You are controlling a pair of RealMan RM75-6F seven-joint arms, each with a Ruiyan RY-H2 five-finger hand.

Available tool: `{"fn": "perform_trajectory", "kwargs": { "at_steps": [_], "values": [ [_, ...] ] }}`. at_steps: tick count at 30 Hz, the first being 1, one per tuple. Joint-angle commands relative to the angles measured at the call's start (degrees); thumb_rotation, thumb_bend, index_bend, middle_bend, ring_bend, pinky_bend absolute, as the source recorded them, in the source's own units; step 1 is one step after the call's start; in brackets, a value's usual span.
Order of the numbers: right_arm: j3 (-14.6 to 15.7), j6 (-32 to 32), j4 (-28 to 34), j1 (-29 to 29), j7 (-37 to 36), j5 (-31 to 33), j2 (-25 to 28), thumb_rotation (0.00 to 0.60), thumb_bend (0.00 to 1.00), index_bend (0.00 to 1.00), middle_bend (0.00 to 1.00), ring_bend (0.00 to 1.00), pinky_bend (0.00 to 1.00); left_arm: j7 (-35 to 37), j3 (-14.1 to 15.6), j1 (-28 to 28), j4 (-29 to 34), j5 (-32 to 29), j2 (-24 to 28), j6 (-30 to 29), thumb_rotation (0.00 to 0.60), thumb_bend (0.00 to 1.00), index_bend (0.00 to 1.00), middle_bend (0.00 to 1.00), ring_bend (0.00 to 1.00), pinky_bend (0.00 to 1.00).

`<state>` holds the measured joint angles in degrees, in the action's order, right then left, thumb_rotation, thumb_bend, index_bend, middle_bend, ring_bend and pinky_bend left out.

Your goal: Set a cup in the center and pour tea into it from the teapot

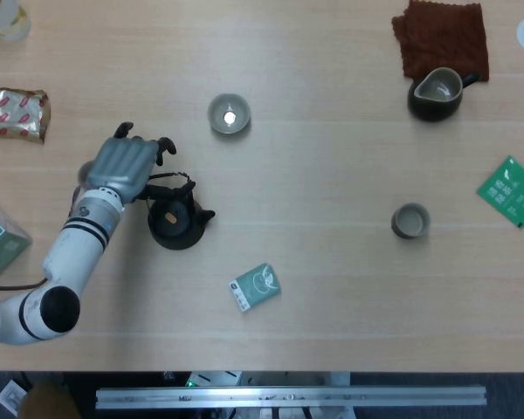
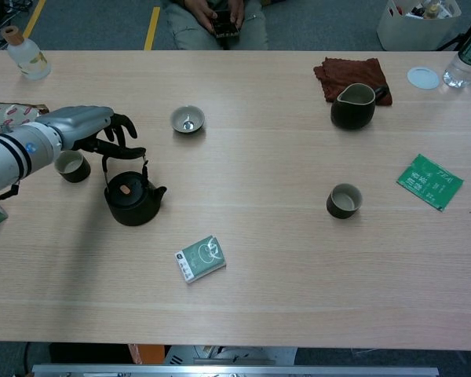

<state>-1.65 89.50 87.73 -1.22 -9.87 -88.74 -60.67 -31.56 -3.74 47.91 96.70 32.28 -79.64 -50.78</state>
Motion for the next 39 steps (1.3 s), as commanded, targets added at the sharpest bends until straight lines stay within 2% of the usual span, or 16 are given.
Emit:
{"fn": "perform_trajectory", "kwargs": {
  "at_steps": [1,7,17,25,39],
  "values": [
    [0.0,0.0,-0.1,0.0,-0.2,-0.1,0.0,0.6,0.22,0.31,0.31,0.17,0.3,-0.3,0.6,0.5,-0.5,-0.8,-0.5,0.3,0.156,0.19,0.24,0.35,0.28,0.0],
    [0.0,0.0,-0.3,0.0,-0.4,0.0,0.0,0.6,0.22,0.31,0.31,0.17,0.3,-0.3,1.4,1.1,0.4,-2.0,-0.3,0.5,0.154,0.19,0.24,0.39,0.3,0.0],
    [-0.3,0.2,-0.3,0.1,-0.4,-0.1,-0.2,0.6,0.22,0.31,0.31,0.17,0.3,0.7,2.6,0.7,5.9,-0.2,2.3,-1.0,0.157,0.19,0.25,0.47,0.36,0.0],
    [-0.3,0.2,-0.1,0.3,-0.2,-0.4,-0.1,0.6,0.22,0.31,0.31,0.17,0.3,1.8,3.6,-0.7,12.0,4.4,5.3,-3.8,0.167,0.19,0.25,0.47,0.36,0.01],
    [-0.3,0.0,-0.4,0.7,-0.7,-0.9,-0.3,0.6,0.22,0.31,0.31,0.17,0.3,2.7,7.9,-4.3,21.4,12.0,9.8,-6.8,0.193,0.19,0.25,0.47,0.37,0.01]
  ]
}}
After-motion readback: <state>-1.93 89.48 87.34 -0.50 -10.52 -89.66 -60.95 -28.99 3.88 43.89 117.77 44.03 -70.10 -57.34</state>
